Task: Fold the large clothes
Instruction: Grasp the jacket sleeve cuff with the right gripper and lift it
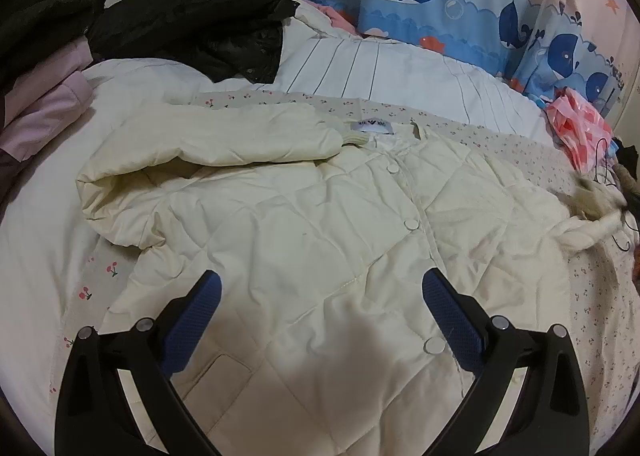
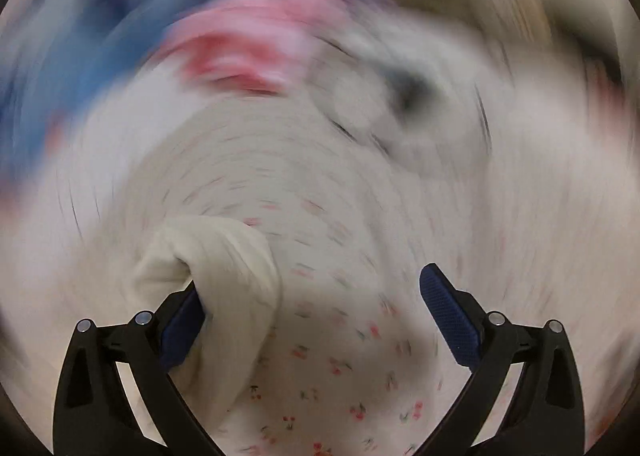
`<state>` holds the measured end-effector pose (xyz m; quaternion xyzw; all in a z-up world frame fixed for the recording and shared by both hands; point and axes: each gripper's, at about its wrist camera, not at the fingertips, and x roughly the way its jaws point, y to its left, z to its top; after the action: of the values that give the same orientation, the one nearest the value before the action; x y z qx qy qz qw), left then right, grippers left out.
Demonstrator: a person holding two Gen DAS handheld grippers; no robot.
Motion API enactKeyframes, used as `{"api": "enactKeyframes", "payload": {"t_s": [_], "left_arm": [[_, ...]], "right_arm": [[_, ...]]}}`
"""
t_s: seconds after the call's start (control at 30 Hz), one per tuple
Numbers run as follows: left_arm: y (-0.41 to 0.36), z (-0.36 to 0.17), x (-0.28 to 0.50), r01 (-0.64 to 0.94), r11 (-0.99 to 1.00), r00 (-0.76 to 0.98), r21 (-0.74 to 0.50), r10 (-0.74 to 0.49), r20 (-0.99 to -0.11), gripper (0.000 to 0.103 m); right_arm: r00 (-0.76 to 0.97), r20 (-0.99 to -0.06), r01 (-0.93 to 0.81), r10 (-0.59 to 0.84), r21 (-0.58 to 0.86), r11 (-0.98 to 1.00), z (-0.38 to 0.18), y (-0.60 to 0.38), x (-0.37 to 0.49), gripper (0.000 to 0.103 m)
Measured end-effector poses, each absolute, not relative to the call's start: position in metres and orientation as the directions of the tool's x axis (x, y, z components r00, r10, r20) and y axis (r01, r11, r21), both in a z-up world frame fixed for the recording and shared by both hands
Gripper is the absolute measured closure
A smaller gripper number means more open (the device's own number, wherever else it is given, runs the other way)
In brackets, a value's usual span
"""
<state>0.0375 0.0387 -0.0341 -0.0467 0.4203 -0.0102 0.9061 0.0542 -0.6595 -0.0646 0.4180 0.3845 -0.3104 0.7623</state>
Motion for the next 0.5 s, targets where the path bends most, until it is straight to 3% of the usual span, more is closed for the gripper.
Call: {"api": "enactKeyframes", "payload": {"t_s": [0.1,0.23,0.5], "left_arm": [[0.036,-0.036,0.039,-0.018,0.996,0.642,-0.085,-0.053,-0.765,0.006],[0.035,-0.039,0.037,-0.024,0.996,0.638,-0.085,-0.05,-0.768,0.006],[0.039,-0.035,0.028,-0.018,0.995,0.646,-0.095,-0.061,-0.761,0.006]], "right_arm": [[0.566,-0.824,0.765,-0.038,0.507,0.397,-0.092,-0.677,0.004,0.007],[0.726,-0.687,0.663,0.021,0.708,0.242,-0.114,-0.676,-0.068,0.007],[0.667,-0.745,0.642,0.01,0.582,0.5,-0.087,-0.666,-0.002,0.007]]}}
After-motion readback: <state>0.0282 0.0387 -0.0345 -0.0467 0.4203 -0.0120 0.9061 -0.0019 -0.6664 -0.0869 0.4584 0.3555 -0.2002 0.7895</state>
